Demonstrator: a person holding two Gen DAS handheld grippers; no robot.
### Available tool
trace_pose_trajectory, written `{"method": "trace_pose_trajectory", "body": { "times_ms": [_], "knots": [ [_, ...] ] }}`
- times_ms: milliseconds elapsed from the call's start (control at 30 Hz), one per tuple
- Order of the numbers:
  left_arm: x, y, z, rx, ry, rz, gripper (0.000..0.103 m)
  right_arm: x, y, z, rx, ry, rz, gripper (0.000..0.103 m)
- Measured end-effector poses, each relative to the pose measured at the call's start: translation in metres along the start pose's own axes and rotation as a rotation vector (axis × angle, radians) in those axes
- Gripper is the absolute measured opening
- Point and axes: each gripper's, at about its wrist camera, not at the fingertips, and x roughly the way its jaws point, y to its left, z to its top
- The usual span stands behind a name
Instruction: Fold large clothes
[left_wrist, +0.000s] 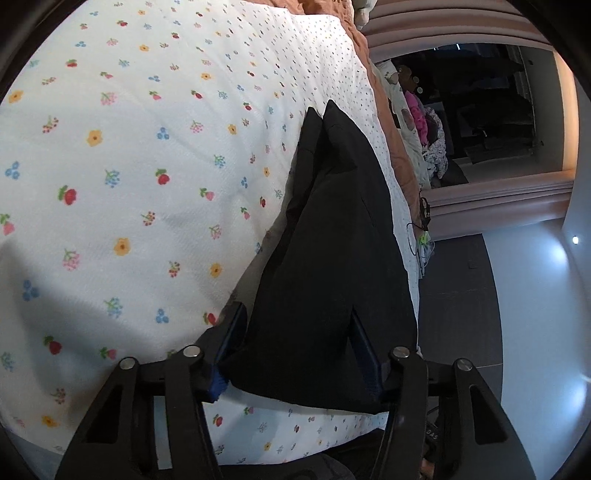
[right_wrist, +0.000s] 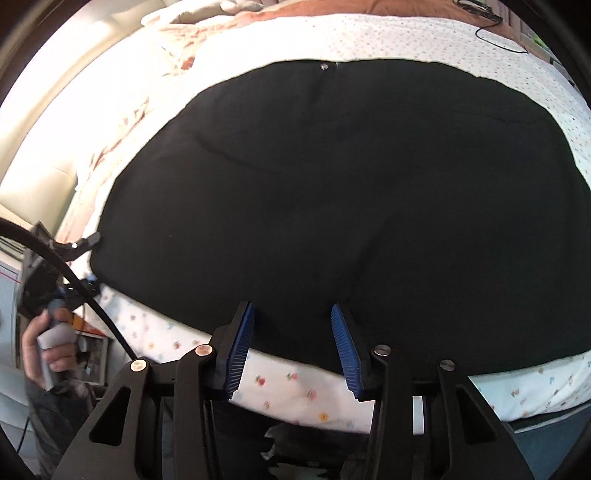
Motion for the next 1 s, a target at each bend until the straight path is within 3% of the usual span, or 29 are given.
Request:
{"method": "trace_pose_trajectory", "body": {
  "times_ms": [233,667,1000],
  "knots": [
    [0.008,0.0,-0.002,-0.005,-0.016,0.006,0.039,0.044,0.003,0.043,-0.004,-0.007,-0.066,0.029],
    [0.003,0.002,-0.008,-0.041,-0.059,0.042,0.036,0.111,0.009,0.145,0.034,-0.063,-0.101,0.027],
    [0.006,0.001,-0.008,-0.06,-0.087,0.057,0.034,0.157,0.01,0.2,0.033,-0.097,-0.134,0.027]
  ]
}}
